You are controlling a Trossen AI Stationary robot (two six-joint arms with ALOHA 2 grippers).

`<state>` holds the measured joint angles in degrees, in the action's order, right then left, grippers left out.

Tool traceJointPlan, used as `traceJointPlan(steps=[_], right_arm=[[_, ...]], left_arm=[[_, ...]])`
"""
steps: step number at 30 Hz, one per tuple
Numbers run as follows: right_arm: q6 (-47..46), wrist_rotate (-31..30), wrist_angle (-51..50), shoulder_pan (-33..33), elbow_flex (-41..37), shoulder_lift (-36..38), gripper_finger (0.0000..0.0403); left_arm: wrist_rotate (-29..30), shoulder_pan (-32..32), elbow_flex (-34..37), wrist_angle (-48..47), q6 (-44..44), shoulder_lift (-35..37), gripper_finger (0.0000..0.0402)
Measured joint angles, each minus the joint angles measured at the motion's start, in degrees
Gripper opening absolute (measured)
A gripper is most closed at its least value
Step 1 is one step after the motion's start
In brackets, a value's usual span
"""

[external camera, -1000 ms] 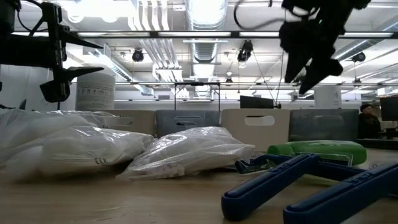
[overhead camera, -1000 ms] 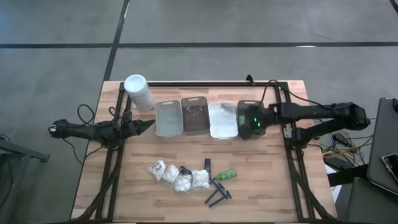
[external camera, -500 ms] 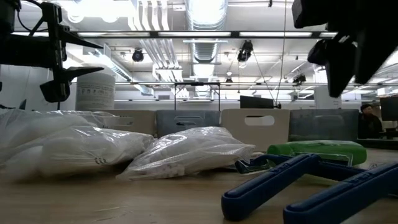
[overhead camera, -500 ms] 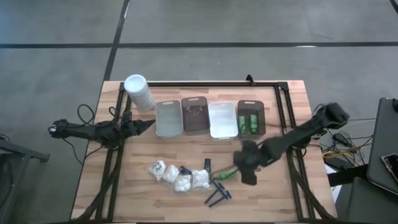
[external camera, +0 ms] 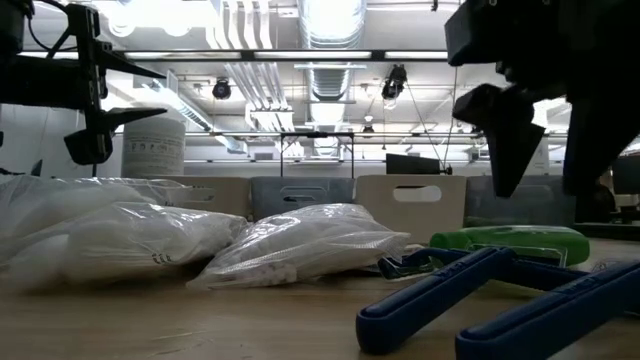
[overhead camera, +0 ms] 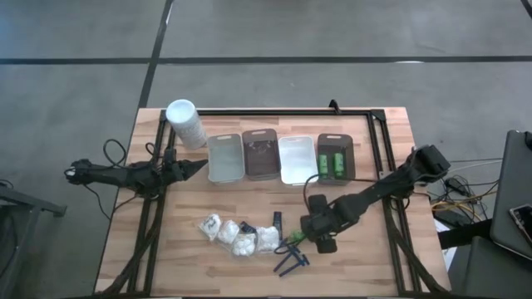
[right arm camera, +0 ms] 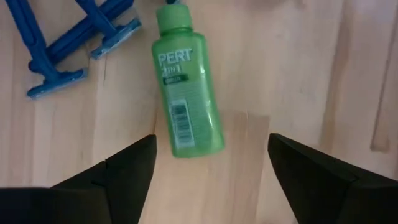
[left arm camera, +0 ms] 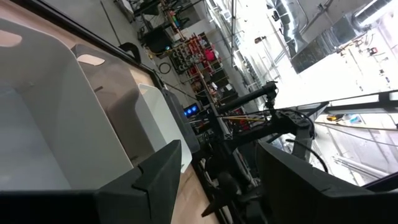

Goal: Pick & Place Travel size toiletries
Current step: Put the shampoo in the right black bin

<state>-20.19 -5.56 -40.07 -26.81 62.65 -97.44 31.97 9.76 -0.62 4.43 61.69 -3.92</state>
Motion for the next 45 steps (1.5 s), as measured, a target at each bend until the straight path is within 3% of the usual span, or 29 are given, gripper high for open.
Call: traceJointPlan(steps=[8, 14, 21, 29, 35, 41, 45], right_arm=[[2.7, -0.1, 2.2, 0.0, 2.6, -5.7, 0.0337], [3.1, 1.8, 2.6, -0.1, 3.6, -9.8, 0.0333], [-0.9, 3.5, 2.8, 0.0, 3.8, -11.1, 0.0281], [-3.3, 3.2, 3.1, -0.1, 3.8, -11.1, 0.0187], [-11.4, 2.8, 0.2, -0.1, 3.8, -10.5, 0.0126], [-24.9, 1.8, -6.7, -2.1, 3.6, -3.9, 0.0124], [-41.1, -4.5, -13.0, -4.8, 3.6, 4.6, 0.0146]], left_arm=[[-0.3, 0.0, 0.0, -0.1, 0.1, 0.0, 0.0211], [-1.3, 0.0, 0.0, -0.1, 0.1, 0.0, 0.0211], [-1.5, 0.0, 0.0, -0.2, 0.0, 0.0, 0.0211], [-2.7, 0.0, 0.0, -0.2, 0.4, 0.0, 0.0211], [-2.7, 0.0, 0.0, -0.2, 0.5, 0.0, 0.0211], [-2.8, 0.0, 0.0, -0.2, 1.0, 0.0, 0.0211], [-2.8, 0.0, 0.0, -0.2, 1.0, 0.0, 0.0211]])
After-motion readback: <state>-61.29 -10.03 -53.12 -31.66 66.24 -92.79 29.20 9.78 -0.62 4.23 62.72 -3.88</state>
